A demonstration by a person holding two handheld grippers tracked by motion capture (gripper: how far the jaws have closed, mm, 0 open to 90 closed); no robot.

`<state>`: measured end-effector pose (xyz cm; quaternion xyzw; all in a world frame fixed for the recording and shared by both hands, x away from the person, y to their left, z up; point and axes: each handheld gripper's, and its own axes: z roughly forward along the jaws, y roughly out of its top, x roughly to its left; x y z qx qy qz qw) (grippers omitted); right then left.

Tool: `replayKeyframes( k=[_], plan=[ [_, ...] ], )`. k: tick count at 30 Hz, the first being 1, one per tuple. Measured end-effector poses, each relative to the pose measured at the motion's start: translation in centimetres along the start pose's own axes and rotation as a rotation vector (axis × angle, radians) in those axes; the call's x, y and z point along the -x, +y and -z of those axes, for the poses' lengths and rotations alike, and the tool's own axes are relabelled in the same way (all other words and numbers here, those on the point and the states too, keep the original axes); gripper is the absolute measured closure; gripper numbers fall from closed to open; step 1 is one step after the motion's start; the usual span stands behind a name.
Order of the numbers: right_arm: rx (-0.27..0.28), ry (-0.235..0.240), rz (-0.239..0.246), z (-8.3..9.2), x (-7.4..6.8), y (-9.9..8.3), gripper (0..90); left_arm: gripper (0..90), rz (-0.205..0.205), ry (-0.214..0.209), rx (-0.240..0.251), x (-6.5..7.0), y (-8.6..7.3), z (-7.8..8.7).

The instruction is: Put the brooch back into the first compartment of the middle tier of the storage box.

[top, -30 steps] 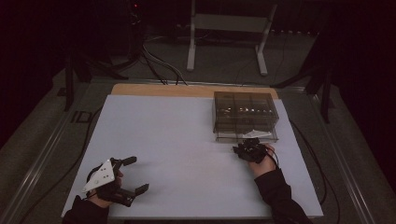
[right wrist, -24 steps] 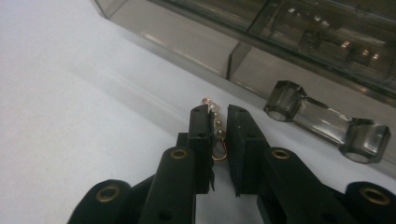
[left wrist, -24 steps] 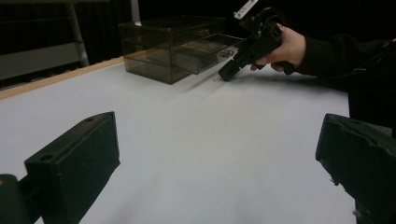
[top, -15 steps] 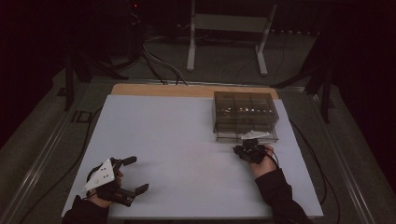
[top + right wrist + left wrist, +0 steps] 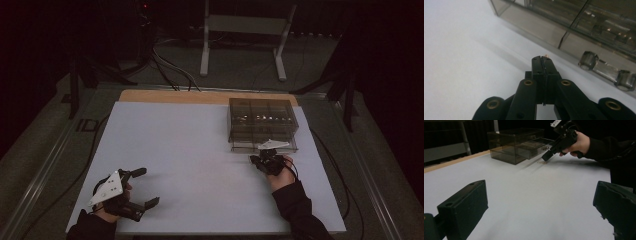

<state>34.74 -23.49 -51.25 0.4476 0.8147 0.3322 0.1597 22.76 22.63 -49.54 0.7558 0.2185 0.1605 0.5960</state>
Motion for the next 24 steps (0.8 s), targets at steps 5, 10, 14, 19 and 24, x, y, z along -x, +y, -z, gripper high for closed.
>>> replayKeyframes(
  k=[5,10,14,19,24],
  plan=[
    [0.005,-0.026,-0.04,-0.8,0.0,-0.2,63.2,0.3,0.001,-0.002,0.0,0.0,0.0,0.0],
    [0.009,-0.028,-0.064,-1.3,0.2,-0.2,65.4,0.3,-0.001,-0.004,0.001,0.0,0.0,0.0],
    [-0.003,-0.061,-0.016,-1.5,-0.4,0.0,74.9,0.3,0.003,-0.001,0.001,0.0,0.0,0.0],
    [-0.021,-0.081,0.026,-1.6,-1.1,0.2,84.7,0.3,0.004,-0.001,0.002,0.0,0.0,0.0],
    [-0.022,-0.07,0.016,-1.6,-0.9,0.3,85.1,0.3,0.004,-0.004,-0.002,-0.1,-0.1,0.0]
  ],
)
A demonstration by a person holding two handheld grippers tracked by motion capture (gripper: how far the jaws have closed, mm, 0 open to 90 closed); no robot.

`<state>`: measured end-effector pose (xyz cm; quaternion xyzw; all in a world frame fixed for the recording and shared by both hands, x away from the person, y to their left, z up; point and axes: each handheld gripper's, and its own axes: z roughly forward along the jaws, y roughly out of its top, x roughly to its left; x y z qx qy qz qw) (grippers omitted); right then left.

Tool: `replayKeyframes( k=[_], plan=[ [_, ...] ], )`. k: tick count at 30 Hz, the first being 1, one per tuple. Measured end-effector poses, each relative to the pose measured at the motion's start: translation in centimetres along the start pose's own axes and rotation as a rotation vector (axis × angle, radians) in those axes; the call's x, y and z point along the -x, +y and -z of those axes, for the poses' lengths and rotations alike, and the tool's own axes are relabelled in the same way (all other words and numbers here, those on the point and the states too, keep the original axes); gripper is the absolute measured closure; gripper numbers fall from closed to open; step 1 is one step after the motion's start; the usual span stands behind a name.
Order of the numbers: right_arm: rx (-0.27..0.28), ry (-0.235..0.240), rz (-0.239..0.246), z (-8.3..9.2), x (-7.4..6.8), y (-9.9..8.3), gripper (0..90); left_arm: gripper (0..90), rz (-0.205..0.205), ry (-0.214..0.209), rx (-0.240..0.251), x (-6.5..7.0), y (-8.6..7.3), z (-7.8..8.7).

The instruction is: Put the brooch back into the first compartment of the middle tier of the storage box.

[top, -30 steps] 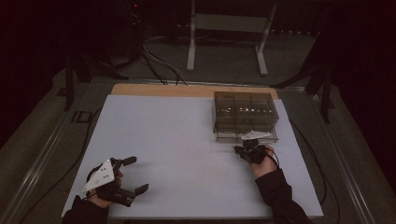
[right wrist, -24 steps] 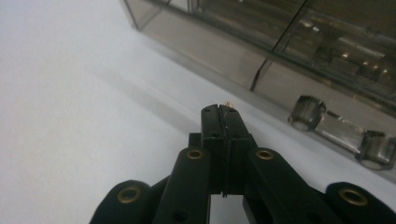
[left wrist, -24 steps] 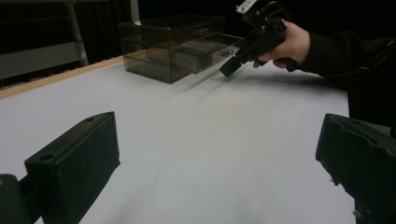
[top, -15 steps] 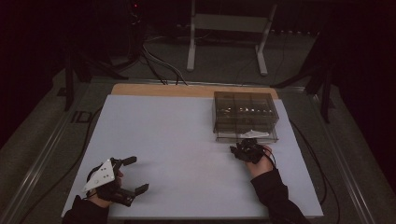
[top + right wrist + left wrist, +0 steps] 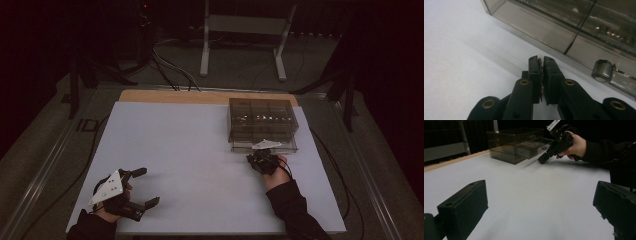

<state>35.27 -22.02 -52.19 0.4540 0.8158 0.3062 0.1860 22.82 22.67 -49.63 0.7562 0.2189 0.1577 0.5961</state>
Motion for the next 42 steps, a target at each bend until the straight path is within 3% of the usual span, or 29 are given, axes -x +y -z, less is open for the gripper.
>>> replayKeyframes(
  k=[18,28,35,42],
  plan=[
    [0.014,0.039,-0.025,1.7,0.2,-0.2,85.1,0.3,0.001,0.001,-0.002,0.0,0.0,0.0],
    [0.024,0.065,-0.013,3.0,-0.3,-0.2,85.0,0.3,0.021,0.007,-0.008,-0.2,-0.2,-0.2],
    [0.028,0.085,-0.025,3.5,-0.5,-0.2,85.1,0.3,0.021,0.01,-0.01,-0.3,-0.3,-0.2],
    [0.039,0.098,-0.006,4.3,-1.2,0.0,85.0,0.3,0.02,0.006,-0.013,-0.2,-0.3,-0.3]
  ],
)
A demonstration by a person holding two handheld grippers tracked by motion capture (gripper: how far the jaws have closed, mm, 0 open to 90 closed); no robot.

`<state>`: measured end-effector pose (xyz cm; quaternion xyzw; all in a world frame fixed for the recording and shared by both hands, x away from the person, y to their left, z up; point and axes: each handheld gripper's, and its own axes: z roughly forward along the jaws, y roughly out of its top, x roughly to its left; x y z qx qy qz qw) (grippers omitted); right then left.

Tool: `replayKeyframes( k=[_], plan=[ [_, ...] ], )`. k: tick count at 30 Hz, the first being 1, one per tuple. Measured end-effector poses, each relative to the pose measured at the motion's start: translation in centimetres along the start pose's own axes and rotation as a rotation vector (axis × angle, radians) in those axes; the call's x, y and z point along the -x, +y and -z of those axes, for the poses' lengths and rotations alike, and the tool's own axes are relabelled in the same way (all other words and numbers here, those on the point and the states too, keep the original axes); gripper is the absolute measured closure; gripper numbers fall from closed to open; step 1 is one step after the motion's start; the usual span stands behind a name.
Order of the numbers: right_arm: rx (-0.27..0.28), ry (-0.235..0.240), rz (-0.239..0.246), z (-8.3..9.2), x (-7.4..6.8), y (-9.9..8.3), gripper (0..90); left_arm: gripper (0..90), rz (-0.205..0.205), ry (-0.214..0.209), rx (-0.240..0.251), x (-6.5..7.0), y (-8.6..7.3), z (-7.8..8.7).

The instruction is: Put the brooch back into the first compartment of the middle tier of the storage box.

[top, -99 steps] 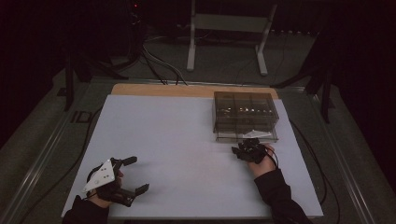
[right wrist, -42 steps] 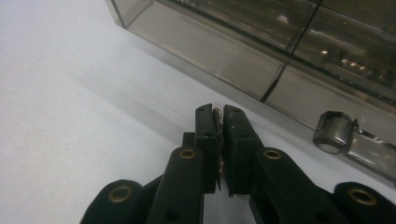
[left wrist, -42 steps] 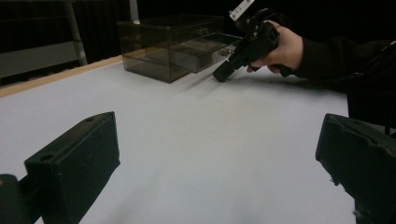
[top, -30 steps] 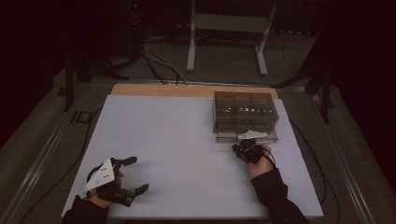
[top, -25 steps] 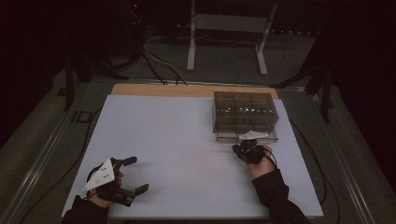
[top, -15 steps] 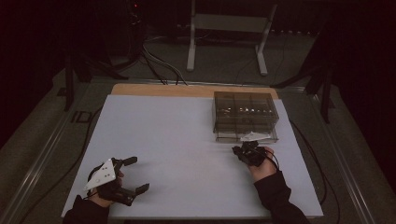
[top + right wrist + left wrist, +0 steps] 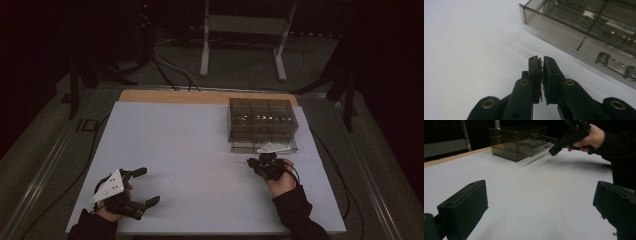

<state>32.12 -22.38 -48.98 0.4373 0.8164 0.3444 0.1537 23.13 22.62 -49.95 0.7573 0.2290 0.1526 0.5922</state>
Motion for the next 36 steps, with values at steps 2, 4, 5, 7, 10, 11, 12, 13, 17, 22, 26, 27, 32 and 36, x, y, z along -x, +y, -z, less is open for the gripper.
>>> replayKeyframes(
  k=[2,4,5,7,10,11,12,13,17,22,26,27,32,36],
  plan=[
    [0.0,0.003,0.009,0.1,-0.2,0.0,85.0,0.3,0.005,0.001,0.0,0.0,0.0,0.0],
    [-0.002,0.009,0.01,0.1,-0.4,0.1,85.0,0.3,0.005,0.003,0.001,0.0,0.0,0.0],
    [-0.002,0.011,0.015,0.2,-0.4,0.1,85.1,0.3,0.004,0.002,0.002,0.0,0.0,0.0],
    [-0.001,0.018,0.016,0.3,-0.6,0.2,85.0,0.3,0.001,0.002,0.001,0.0,0.0,0.0],
    [0.004,0.025,0.017,0.5,-0.7,0.3,85.0,0.3,0.003,0.003,0.001,0.0,0.0,0.0],
    [0.004,0.028,0.017,0.6,-0.7,0.4,85.0,0.3,0.001,0.002,0.001,0.0,0.0,0.0],
    [0.006,0.03,0.021,0.7,-0.8,0.4,85.0,0.3,0.001,0.001,0.002,0.0,0.0,0.0],
    [0.009,0.03,0.021,0.8,-0.9,0.5,85.0,0.3,0.003,0.002,0.003,-0.1,0.0,0.0],
    [0.015,0.041,0.026,1.0,-1.1,0.6,85.0,0.3,0.0,0.001,-0.001,0.0,0.0,0.0],
    [0.021,0.05,0.031,1.4,-1.4,0.9,85.0,0.3,-0.003,0.0,-0.004,0.1,0.0,-0.1],
    [0.032,0.053,0.042,1.8,-1.5,1.2,85.0,0.3,-0.001,0.003,-0.003,0.0,0.0,0.0],
    [0.032,0.056,0.041,1.9,-1.5,1.3,85.0,0.3,-0.002,0.003,0.0,0.1,0.0,0.0],
    [0.043,0.059,0.05,2.4,-1.7,1.8,85.0,0.3,-0.001,0.011,0.007,0.0,0.1,0.2],
    [0.048,0.06,0.056,2.7,-1.7,2.1,85.0,0.3,0.0,0.009,0.005,0.0,0.1,0.1]
  ],
)
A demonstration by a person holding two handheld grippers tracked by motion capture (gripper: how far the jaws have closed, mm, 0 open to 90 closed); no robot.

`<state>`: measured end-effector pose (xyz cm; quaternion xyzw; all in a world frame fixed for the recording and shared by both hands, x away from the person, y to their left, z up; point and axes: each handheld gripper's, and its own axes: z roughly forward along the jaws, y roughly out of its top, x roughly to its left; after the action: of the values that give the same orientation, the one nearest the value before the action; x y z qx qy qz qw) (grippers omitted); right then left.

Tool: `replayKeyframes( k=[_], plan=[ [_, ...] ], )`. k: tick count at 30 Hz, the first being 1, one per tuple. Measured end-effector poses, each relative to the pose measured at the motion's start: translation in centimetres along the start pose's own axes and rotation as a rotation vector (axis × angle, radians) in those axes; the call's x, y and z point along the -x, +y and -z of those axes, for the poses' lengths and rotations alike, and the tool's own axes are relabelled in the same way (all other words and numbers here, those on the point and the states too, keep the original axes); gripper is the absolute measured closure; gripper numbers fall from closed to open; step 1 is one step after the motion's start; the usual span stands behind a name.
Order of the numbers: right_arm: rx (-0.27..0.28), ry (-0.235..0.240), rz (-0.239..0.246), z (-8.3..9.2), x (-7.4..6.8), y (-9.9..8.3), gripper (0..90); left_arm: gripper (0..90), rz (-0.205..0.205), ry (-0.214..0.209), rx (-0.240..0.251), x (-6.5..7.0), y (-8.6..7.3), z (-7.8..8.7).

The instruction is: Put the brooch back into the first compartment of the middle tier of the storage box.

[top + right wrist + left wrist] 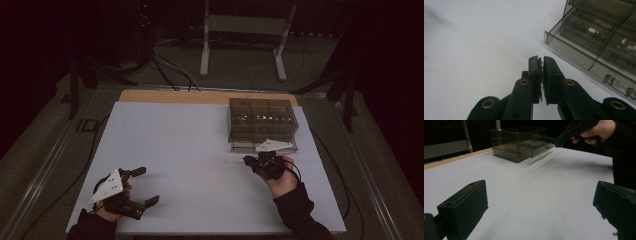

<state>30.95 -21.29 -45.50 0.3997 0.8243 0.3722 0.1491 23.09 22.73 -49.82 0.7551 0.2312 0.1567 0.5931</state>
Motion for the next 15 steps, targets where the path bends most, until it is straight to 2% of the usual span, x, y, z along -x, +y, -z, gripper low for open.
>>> replayKeyframes(
  k=[15],
  plan=[
    [0.029,-0.003,0.017,0.9,0.0,1.6,84.9,0.3,-0.004,-0.004,-0.003,0.1,0.0,0.0]
  ],
)
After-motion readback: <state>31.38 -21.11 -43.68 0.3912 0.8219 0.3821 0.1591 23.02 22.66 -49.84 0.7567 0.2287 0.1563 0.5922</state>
